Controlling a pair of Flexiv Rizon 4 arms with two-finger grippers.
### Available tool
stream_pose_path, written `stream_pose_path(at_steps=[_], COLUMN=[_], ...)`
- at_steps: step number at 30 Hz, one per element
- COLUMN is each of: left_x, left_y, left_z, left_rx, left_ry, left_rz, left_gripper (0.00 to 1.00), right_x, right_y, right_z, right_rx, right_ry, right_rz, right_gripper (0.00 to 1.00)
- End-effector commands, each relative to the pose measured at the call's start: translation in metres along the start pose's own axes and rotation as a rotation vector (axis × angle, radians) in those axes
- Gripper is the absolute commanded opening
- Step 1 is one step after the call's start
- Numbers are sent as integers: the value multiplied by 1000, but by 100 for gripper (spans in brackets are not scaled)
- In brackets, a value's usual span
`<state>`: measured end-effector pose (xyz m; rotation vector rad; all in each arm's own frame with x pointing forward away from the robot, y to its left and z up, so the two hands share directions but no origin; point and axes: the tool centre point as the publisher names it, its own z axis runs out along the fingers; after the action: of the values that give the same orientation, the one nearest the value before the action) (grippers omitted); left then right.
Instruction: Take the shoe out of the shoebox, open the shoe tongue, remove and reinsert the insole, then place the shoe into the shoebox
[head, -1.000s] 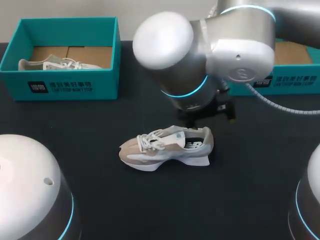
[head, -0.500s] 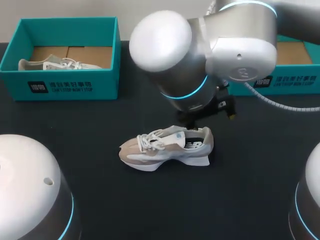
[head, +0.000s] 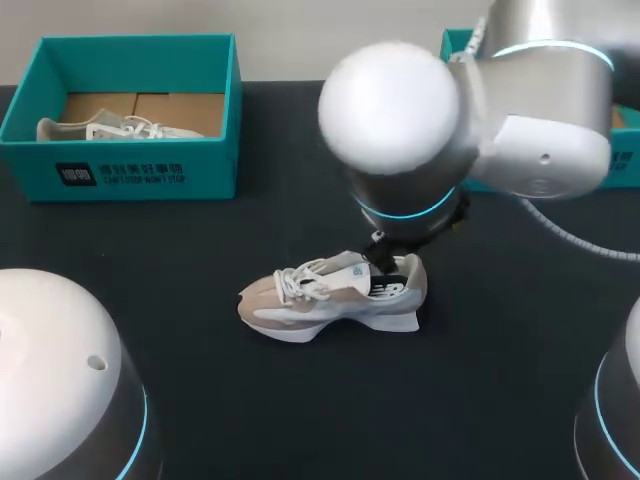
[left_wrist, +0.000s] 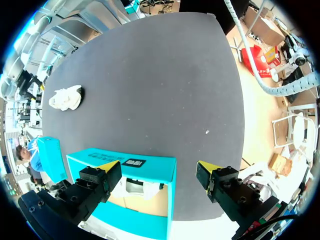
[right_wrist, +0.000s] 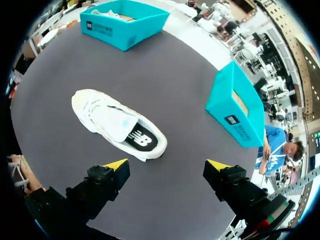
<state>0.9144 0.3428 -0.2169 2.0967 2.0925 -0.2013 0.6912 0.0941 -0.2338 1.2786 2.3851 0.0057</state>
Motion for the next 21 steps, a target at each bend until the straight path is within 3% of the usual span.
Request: stream_pose_path(at_steps=[1,9,12,21], left_x=[0,0,0,0], left_y=[0,0,0,0], left_z=[-1,-1,-1,-1], left_rx=[0,0,0,0], left_ry=[2,2,2,2], left_rz=[0,0,0,0], left_gripper=[100,100,100,100], right_x=[-18,-14,-16,-16], right_y=[-10,-15,-24,-24], right_z=[3,-16,-21,-21], right_rx=[-188,-203,-51,-51], right_ry=[425,416,280,280], right_rz=[-406,-656,-735,-735], right_gripper=[100,100,100,100])
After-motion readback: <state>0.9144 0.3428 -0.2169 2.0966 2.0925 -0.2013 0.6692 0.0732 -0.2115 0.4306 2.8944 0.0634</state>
